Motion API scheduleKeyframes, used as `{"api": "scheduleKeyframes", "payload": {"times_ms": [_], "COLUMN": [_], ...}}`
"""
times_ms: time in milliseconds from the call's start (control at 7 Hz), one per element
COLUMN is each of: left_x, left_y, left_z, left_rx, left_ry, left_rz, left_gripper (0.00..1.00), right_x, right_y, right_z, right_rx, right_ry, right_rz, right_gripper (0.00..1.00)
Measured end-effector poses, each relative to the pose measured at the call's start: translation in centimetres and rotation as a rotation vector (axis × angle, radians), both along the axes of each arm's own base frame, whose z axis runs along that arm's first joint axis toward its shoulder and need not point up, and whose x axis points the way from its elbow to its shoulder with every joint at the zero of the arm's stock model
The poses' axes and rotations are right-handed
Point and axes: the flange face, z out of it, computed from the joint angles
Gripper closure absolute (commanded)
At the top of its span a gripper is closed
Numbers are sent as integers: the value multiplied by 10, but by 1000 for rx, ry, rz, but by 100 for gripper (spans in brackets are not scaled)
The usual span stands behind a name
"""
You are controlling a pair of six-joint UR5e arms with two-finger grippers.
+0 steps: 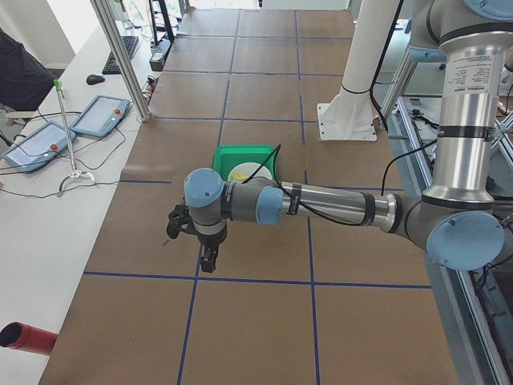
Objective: Place spoon
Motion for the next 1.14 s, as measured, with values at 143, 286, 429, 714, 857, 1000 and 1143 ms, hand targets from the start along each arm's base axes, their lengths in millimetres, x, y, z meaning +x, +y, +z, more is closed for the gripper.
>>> {"api": "scheduleKeyframes", "payload": {"times_ms": [143,286,429,714,857,1000,1143], "left_x": [38,77,116,204,249,290,324], "left_y": [0,5,8,11,17,25,27], "left_z": [-44,-84,-122,-186,-205,-211,-207], "left_rx": [13,8,-11,-58,-71,-83,-89], "left_ry": [15,38,62,62,42,16,0], "left_rz": [0,-7,-21,-74,-94,-101,-105], "left_gripper": [0,0,0,0,1,6,8], "right_x": [0,0,0,0,0,0,0], "right_y": [0,0,0,0,0,0,0], "right_z": [0,0,0,0,0,0,0], "right_rx": [0,-1,-1,-1,-1,-1,-1], "right_ry": [0,0,0,0,0,0,0], "right_rz": [0,0,0,0,1,1,0], "right_gripper": [0,0,0,0,0,0,0]}}
